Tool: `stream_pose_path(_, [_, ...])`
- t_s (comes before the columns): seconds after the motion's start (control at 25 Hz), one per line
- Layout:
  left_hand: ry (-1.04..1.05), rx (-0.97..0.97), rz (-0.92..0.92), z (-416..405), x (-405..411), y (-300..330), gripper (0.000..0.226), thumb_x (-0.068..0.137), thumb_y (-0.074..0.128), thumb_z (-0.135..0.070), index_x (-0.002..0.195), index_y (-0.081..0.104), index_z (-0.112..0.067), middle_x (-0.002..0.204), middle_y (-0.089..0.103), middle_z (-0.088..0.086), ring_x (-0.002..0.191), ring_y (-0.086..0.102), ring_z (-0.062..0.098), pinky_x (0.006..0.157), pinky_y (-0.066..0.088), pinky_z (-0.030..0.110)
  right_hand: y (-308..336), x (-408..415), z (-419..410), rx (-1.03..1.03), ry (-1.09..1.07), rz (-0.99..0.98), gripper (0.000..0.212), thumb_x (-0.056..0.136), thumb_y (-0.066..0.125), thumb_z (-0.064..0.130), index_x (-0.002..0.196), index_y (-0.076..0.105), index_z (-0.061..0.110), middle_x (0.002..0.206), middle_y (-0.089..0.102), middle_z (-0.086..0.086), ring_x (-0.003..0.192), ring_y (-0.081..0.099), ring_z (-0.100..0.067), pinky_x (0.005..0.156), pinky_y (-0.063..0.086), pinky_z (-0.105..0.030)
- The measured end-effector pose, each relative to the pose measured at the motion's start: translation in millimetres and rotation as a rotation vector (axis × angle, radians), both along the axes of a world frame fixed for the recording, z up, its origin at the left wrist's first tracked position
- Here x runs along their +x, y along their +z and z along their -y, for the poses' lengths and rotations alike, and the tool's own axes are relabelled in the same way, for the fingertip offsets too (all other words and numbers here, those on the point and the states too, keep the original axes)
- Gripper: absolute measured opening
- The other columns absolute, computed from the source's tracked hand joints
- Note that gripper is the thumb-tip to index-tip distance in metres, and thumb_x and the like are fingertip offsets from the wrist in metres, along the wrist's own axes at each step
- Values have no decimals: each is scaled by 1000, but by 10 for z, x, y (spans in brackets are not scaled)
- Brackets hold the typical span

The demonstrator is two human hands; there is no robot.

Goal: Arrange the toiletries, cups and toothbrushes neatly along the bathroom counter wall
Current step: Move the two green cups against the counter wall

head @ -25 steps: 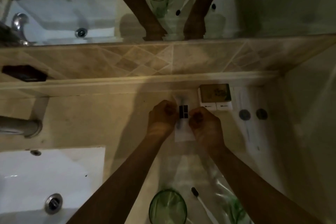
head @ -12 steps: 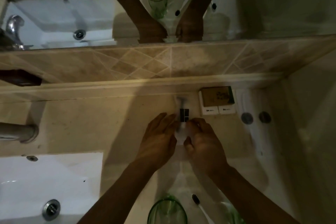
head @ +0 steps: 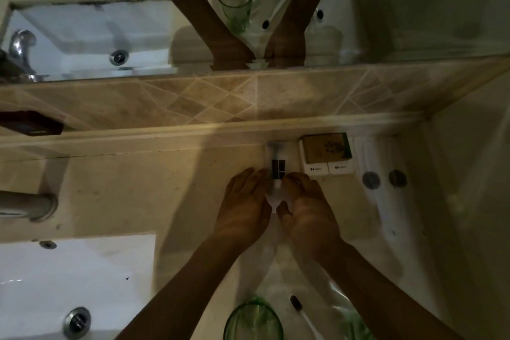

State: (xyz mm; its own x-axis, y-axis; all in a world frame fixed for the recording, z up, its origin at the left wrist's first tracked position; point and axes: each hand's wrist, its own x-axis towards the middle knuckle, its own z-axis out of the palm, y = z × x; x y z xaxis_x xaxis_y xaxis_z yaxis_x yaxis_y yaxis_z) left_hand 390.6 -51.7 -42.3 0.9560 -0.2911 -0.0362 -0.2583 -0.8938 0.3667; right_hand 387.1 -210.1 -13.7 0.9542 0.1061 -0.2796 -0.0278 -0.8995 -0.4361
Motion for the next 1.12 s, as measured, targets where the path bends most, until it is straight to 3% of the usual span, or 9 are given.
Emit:
stream_pose_path(0.2, [38,-77,-58,-16,-103,144,58,84,58,-21,141,52,-6,144,54,19,135,48,37,115,28,43,179,-68,27,100,-12,16,59,90,58,25,146,42,14,151,38,-4,137,37,-21,113,30,-27])
stream_pose_path(0.32, [200,-223,-65,-154,-289,353,42,88,56,-13,128,62,-4,130,63,19,120,57,36,104,44,40,404,-258,87,205,-43,48,45,89,59,17,134,54,17,137,47,-2,120,51,-15,103,42,-25])
stream_pose_path(0.44, [388,-380,-93,-417,-715,439,26,92,57,-6,116,68,-9,111,70,11,99,65,24,88,48,31,539,-641,165,329,-30,-1,32,92,52,9,120,62,19,119,58,5,100,57,-6,91,49,-25])
stream_pose_path(0.56, [604,-523,-310,-639,-1300,430,18,92,57,-15,105,70,-20,95,74,2,82,70,18,79,57,35,552,-1197,165,356,41,-137,38,93,49,6,125,57,25,119,59,9,98,57,-4,89,48,-24])
stream_pose_path(0.64, [762,-720,-521,-689,-1619,432,19,93,57,-9,96,70,-22,89,75,8,75,72,21,77,60,43,523,-1527,129,354,34,-244,50,92,52,5,136,48,28,123,57,10,96,58,-2,86,48,-22])
stream_pose_path(0.72, [884,-957,-653,-637,-1859,487,23,91,57,3,94,70,-15,91,73,19,76,72,28,76,60,47,464,-1756,79,387,-34,-333,60,89,56,3,141,41,28,122,57,12,93,61,1,78,47,-14])
stream_pose_path(0.8, [913,-1092,-673,-545,-2065,560,22,87,59,9,97,71,-7,96,73,20,84,73,32,79,61,48,405,-1924,-7,465,-152,-354,61,85,62,1,137,43,26,122,61,10,86,67,2,72,48,-12])
stream_pose_path(0.96, [943,-1236,-615,-354,-2211,648,18,88,61,6,97,72,-6,101,74,14,95,72,31,81,62,43,366,-2050,-155,600,-316,-284,54,80,69,-3,120,52,30,116,69,4,91,70,-4,74,53,-15])
stream_pose_path(1.12, [993,-1278,-544,-357,-2152,701,17,90,61,3,99,72,-6,102,72,15,98,71,31,80,63,41,423,-1985,-255,659,-288,-255,57,82,71,1,127,56,30,117,69,10,102,68,-3,84,56,-23])
